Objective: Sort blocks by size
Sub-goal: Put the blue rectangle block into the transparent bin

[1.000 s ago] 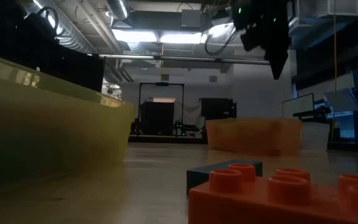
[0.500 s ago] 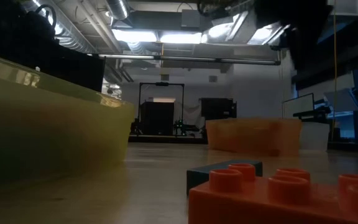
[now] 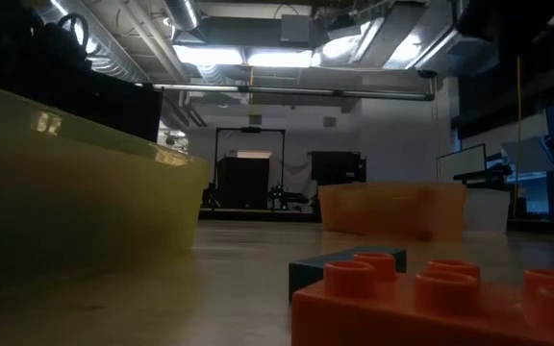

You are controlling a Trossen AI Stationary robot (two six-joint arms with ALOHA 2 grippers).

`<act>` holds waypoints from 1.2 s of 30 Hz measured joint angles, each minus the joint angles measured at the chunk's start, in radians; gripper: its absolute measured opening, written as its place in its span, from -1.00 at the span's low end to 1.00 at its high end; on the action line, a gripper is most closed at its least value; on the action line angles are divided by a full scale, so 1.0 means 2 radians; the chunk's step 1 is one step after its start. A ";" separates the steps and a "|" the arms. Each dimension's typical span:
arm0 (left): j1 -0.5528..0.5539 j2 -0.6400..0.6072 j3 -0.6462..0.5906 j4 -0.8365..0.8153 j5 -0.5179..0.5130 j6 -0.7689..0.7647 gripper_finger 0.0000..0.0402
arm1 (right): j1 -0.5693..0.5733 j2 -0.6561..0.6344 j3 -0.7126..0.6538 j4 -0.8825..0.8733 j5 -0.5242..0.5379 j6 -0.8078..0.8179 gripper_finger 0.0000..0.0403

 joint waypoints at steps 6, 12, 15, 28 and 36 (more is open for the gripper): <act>0.000 0.000 0.000 -0.001 0.000 0.006 0.02 | 0.065 0.052 0.000 0.056 0.057 0.000 0.02; 0.000 0.000 0.000 -0.001 0.000 0.016 0.02 | 0.100 0.118 0.000 0.109 0.064 0.002 0.02; 0.000 0.000 0.000 -0.001 0.000 0.018 0.02 | 0.111 0.147 0.000 0.141 0.064 0.003 0.02; 0.000 0.000 0.000 0.000 0.000 0.018 0.02 | 0.116 0.218 -0.001 0.160 0.114 0.003 0.02; 0.000 0.000 0.000 0.000 0.000 0.018 0.02 | 0.116 0.217 0.000 0.161 0.120 0.016 0.02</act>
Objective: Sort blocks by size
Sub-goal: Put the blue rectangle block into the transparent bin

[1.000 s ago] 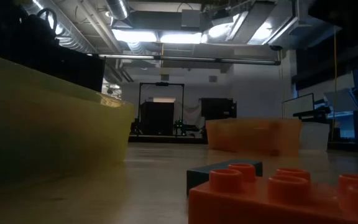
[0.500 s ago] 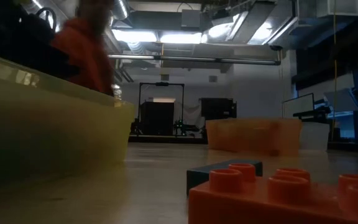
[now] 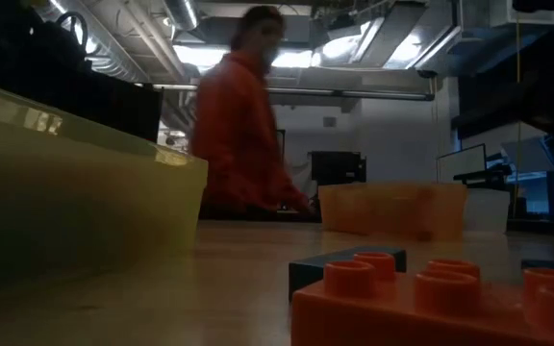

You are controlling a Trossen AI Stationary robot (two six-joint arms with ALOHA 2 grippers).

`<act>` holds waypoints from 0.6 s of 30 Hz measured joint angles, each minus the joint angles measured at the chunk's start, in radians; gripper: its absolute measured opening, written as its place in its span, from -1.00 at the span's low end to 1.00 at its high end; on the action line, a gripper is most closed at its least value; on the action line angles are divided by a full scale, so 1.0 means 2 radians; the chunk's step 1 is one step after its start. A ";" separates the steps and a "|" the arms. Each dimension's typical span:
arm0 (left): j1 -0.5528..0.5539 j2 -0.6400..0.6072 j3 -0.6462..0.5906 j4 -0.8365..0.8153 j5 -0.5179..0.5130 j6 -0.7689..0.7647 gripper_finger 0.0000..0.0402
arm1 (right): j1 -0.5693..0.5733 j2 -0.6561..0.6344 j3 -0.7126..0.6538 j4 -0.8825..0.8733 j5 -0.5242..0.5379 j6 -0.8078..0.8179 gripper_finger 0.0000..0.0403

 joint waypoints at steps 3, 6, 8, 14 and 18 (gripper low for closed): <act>0.000 0.000 0.000 0.000 0.000 0.000 0.02 | -0.001 0.000 0.000 -0.001 0.000 0.029 0.02; 0.000 0.000 0.000 0.000 0.000 0.000 0.02 | -0.001 0.000 0.000 -0.001 0.000 0.060 0.02; 0.000 0.000 0.000 0.000 0.000 0.003 0.02 | -0.001 0.004 0.001 0.000 0.000 0.077 0.02; 0.000 0.000 0.000 0.000 0.000 0.010 0.02 | 0.000 0.021 0.001 -0.002 -0.016 0.104 0.01; 0.000 0.001 0.000 -0.001 0.000 0.010 0.02 | -0.003 0.022 0.001 -0.003 -0.005 0.107 -0.15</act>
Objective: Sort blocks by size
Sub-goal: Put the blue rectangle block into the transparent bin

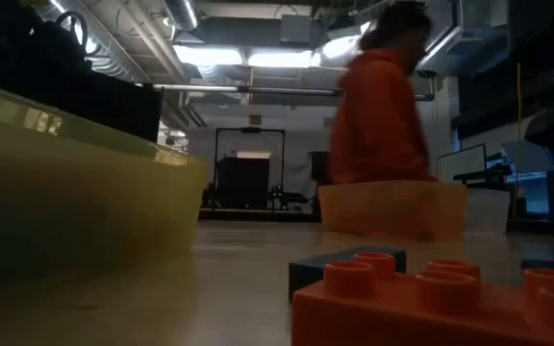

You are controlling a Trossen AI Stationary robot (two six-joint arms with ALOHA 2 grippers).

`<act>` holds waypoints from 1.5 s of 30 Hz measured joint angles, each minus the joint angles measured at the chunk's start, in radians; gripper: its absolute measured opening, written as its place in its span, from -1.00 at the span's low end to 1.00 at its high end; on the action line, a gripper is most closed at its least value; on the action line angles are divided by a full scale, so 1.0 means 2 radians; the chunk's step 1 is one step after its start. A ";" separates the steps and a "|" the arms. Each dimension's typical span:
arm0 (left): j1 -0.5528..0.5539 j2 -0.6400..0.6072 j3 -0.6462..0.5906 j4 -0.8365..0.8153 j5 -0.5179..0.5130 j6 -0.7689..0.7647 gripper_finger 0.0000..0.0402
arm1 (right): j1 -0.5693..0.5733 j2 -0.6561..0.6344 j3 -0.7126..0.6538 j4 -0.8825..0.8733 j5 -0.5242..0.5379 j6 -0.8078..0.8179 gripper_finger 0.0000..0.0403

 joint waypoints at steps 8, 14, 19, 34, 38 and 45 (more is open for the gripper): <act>0.000 0.000 0.000 0.000 0.000 0.000 0.02 | -0.028 -0.004 0.000 0.002 -0.005 -0.007 -0.49; 0.000 0.000 0.000 0.000 0.000 0.002 0.02 | -0.063 -0.024 -0.001 -0.026 -0.005 -0.061 -0.49; 0.000 0.000 0.000 -0.001 0.000 0.002 0.02 | -0.102 -0.061 -0.001 -0.095 -0.007 -0.121 -0.48; 0.000 0.000 0.000 -0.001 0.000 0.024 0.02 | -0.280 -0.192 -0.001 -0.370 0.094 -0.291 -0.44; 0.000 0.000 0.000 -0.001 0.000 0.028 0.02 | -0.339 -0.218 -0.001 -0.422 0.124 -0.315 -0.45; 0.000 0.000 0.000 -0.001 0.000 0.028 0.02 | -0.462 -0.238 -0.001 -0.441 0.150 -0.378 -0.44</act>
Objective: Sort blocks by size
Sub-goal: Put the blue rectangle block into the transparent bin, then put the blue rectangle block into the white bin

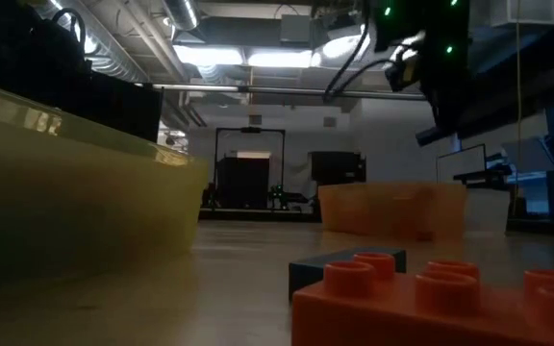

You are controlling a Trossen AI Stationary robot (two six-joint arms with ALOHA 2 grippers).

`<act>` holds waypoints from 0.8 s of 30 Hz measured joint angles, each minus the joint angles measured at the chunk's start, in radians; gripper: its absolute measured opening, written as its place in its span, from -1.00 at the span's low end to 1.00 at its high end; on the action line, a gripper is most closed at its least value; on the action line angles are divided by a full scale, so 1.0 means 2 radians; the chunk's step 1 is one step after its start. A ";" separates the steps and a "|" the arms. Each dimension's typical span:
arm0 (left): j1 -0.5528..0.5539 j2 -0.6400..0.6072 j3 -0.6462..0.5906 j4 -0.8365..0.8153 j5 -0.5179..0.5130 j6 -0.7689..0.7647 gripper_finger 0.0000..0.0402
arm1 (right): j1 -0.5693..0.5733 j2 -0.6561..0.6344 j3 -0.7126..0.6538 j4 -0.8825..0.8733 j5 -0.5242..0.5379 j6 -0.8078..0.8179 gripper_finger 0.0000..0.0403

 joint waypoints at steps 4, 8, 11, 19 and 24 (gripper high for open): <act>0.000 0.000 0.000 0.000 0.000 0.000 0.02 | -0.074 0.000 0.000 0.003 0.000 -0.038 -0.44; 0.000 0.000 0.000 0.000 0.000 0.000 0.02 | -0.136 0.000 0.000 0.006 -0.018 -0.049 -0.41; 0.000 0.000 0.000 0.000 0.000 0.000 0.02 | -0.169 0.000 0.000 0.018 -0.060 -0.047 -0.33; 0.000 0.000 0.000 0.000 0.000 0.000 0.02 | -0.197 0.000 0.000 0.044 -0.126 -0.046 -0.17; 0.000 0.000 0.000 0.000 0.000 -0.001 0.02 | -0.189 0.000 0.000 0.043 -0.184 -0.036 -0.16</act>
